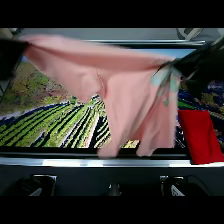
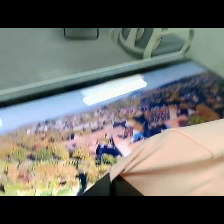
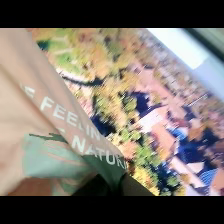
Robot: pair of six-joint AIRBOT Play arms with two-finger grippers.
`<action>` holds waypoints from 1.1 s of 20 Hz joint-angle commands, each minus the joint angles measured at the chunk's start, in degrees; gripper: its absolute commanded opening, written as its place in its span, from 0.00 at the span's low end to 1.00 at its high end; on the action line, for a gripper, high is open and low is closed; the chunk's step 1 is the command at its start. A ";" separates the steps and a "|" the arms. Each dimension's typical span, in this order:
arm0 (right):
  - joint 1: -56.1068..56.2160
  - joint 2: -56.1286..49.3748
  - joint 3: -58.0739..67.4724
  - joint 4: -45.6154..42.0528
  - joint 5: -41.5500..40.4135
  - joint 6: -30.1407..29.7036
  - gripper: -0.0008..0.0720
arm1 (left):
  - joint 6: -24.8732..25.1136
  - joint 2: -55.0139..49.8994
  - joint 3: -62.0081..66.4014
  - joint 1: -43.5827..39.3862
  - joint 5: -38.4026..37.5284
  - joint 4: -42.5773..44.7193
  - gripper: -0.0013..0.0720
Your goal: Fold the shirts.
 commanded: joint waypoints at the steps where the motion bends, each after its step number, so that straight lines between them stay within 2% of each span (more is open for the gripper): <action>1: 0.00 -13.86 -4.85 0.17 2.69 -2.93 0.04 | -2.16 -2.34 -13.94 0.02 1.75 3.52 0.05; 4: 0.11 -26.45 -5.14 4.76 -5.01 -2.23 0.04 | -6.32 -6.34 -23.12 0.02 8.44 3.50 0.05; 7: 0.11 -35.89 -5.14 15.56 -8.83 3.45 0.05 | -10.03 -11.93 -26.73 0.02 11.19 2.58 0.05; 8: 0.11 -37.77 -5.14 18.27 -9.07 4.11 0.11 | -10.01 -13.73 -26.82 0.02 11.15 2.01 0.05; 10: -0.09 -38.73 -5.07 19.69 -7.85 4.17 0.65 | -9.97 -15.96 -26.80 0.02 11.17 1.64 0.05; 11: -0.52 -37.83 -5.01 18.60 -5.31 3.34 0.76 | -9.55 -16.33 -26.77 0.22 11.17 2.01 0.05; 13: -1.33 -34.38 -4.96 11.45 1.53 3.15 0.76 | -9.57 -16.11 -26.67 1.57 10.49 2.21 0.05; 15: -0.35 -29.49 -6.38 -1.64 8.24 5.86 0.76 | -9.60 -15.87 -26.58 3.32 8.72 2.19 0.05; 16: 0.94 -26.16 -9.73 -5.46 8.87 7.48 0.76 | -9.60 -15.85 -26.58 4.00 7.72 2.05 0.05; 18: 3.98 -18.82 -22.08 -4.83 6.21 7.43 0.77 | -9.60 -15.87 -26.58 4.61 5.92 2.03 0.05; 20: 7.45 -12.63 -37.53 -2.29 0.15 7.52 0.80 | -9.60 -15.87 -26.60 4.52 5.05 2.01 0.05; 21: 9.20 -10.54 -45.22 -0.31 -3.50 7.96 0.85 | -9.60 -15.87 -26.60 4.52 5.07 1.97 0.05; 22: 10.60 -9.55 -51.32 2.23 -6.60 8.15 0.85 | -9.60 -15.87 -26.60 4.52 5.09 1.92 0.05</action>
